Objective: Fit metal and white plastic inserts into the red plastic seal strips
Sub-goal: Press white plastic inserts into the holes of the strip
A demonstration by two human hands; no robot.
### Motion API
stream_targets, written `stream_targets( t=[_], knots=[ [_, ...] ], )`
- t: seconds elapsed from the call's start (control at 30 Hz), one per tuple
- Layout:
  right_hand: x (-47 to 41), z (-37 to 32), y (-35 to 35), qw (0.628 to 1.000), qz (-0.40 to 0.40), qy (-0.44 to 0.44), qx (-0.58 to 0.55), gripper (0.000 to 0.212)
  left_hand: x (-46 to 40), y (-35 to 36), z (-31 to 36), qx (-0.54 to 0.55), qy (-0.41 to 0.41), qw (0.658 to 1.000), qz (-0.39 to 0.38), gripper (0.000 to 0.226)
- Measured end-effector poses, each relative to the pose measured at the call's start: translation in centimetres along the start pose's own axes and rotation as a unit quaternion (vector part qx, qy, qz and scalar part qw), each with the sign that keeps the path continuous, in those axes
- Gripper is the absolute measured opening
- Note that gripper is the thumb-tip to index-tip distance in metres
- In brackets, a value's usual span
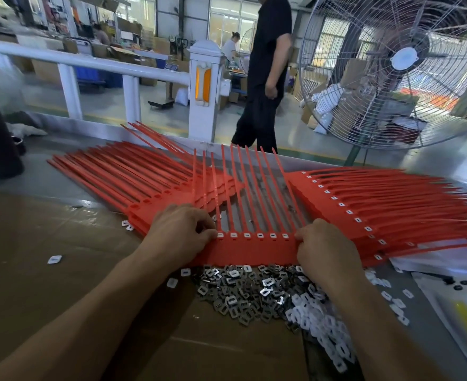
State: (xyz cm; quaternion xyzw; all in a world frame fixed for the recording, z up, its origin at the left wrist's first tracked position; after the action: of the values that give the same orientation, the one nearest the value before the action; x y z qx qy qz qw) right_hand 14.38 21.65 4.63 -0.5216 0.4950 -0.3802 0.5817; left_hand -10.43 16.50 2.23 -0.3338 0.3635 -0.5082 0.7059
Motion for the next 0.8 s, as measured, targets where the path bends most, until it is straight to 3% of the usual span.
stream_targets(
  t=[0.1, 0.17, 0.27, 0.33, 0.4, 0.8],
  knots=[
    [0.4, 0.3, -0.3, 0.996, 0.046, -0.009, -0.081, 0.022, 0.0, -0.1, 0.0, 0.006, 0.002, 1.0, 0.004, 0.018],
    [0.8, -0.3, -0.9, 0.98, 0.079, -0.066, -0.168, 0.01, 0.0, -0.1, 0.0, 0.007, 0.003, 1.0, 0.001, 0.018],
    [1.6, -2.2, -1.1, 0.945, -0.031, -0.183, -0.27, 0.008, 0.1, -0.1, 0.0, 0.01, 0.002, 1.0, 0.004, 0.018],
    [1.9, -3.1, -0.7, 0.934, -0.105, -0.217, -0.263, 0.006, 0.0, -0.1, 0.1, 0.009, 0.003, 1.0, 0.005, 0.018],
    [2.1, -3.4, -0.3, 0.937, -0.126, -0.222, -0.239, 0.009, 0.0, -0.1, 0.0, 0.011, 0.002, 1.0, 0.005, 0.017],
    [2.2, -4.0, 0.0, 0.948, -0.063, -0.21, -0.23, 0.006, 0.1, -0.4, 0.1, 0.004, 0.008, 1.0, 0.011, 0.016]
  ],
)
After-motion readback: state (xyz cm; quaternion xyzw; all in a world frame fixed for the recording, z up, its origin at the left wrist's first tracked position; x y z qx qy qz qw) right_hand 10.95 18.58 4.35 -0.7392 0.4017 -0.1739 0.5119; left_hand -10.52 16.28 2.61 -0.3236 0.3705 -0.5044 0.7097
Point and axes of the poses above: each hand's wrist, its own x-axis away from the middle knuckle, its own y-axis out of the palm, z = x × y, the point moved 3 cm from there along -x, towards the middle knuckle
